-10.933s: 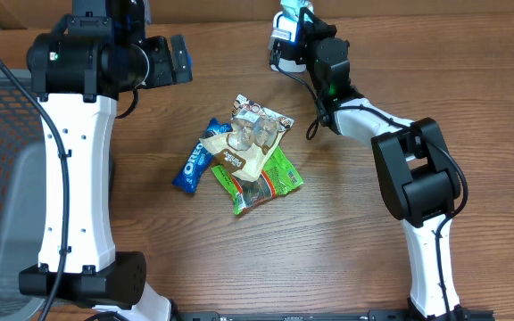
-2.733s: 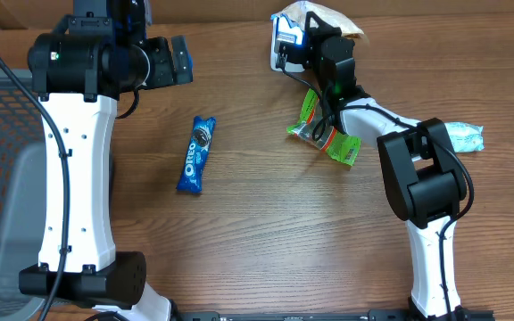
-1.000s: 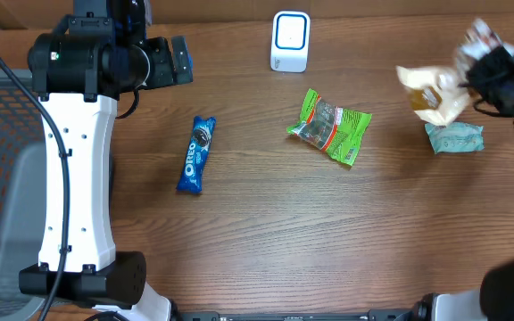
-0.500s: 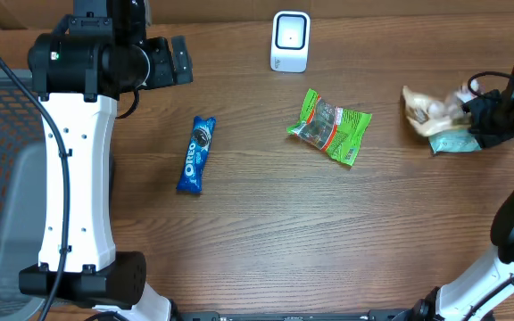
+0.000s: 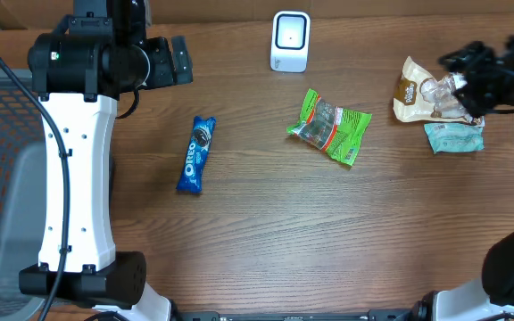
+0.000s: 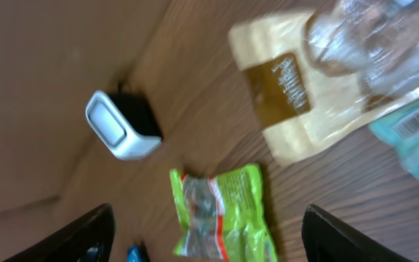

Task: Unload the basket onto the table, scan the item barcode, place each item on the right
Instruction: 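Carry the mushroom bag right and drop it beside the tissue pack, then reach the right gripper to the green snack bag and grasp it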

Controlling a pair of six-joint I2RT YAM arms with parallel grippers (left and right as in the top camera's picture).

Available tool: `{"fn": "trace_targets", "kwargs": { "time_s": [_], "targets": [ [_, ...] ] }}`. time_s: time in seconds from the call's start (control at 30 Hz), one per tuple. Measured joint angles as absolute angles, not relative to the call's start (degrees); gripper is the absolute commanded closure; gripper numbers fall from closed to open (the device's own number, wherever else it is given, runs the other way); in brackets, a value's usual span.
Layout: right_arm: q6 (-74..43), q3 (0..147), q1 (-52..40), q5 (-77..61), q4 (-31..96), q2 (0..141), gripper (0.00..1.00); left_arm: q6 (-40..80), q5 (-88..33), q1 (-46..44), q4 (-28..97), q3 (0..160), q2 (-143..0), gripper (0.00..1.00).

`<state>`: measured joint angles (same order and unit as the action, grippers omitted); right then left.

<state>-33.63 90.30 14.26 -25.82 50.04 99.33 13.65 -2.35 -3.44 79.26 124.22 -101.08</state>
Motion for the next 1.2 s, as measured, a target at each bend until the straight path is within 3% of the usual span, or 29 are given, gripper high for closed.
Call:
{"fn": "trace_targets", "kwargs": {
  "time_s": [0.27,0.3,0.4,0.67,0.77,0.87,0.93,1.07,1.2],
  "targets": [
    [-25.4,88.8,-2.3,-20.5,49.7,108.8,0.11,13.6,-2.3,-3.4,79.3,124.2,-101.1,0.00],
    [-24.6,88.7,-3.7,-20.2,49.5,111.4,0.18,13.6,-2.3,-3.4,79.3,124.2,-101.1,0.00],
    [-22.8,88.5,-6.3,-19.5,49.2,116.6,0.28,13.6,-2.3,-3.4,79.3,124.2,-101.1,0.00],
    [-14.9,88.4,-14.2,-17.5,48.3,120.8,0.34,13.6,-2.3,-3.4,79.3,124.2,-101.1,0.00],
    [-11.9,88.4,-17.2,-16.0,49.2,120.8,0.32,13.6,-2.3,-3.4,79.3,124.2,-101.1,0.00],
    [-8.9,88.5,-19.1,-15.7,51.4,120.8,0.21,13.6,-2.3,-3.4,79.3,124.2,-101.1,0.00],
    [-7.7,89.1,-19.0,-16.9,55.0,120.9,0.19,13.6,-2.3,-3.4,79.3,124.2,-101.1,0.00],
    [-7.7,98.2,-15.0,-22.5,65.9,121.2,0.10,13.6,-2.3,-3.4,79.3,124.2,-101.1,0.00],
    [-9.2,99.9,-9.8,-23.9,65.5,121.2,0.05,13.6,-2.4,-3.4,79.3,124.2,-101.1,0.00]
  ]
}}
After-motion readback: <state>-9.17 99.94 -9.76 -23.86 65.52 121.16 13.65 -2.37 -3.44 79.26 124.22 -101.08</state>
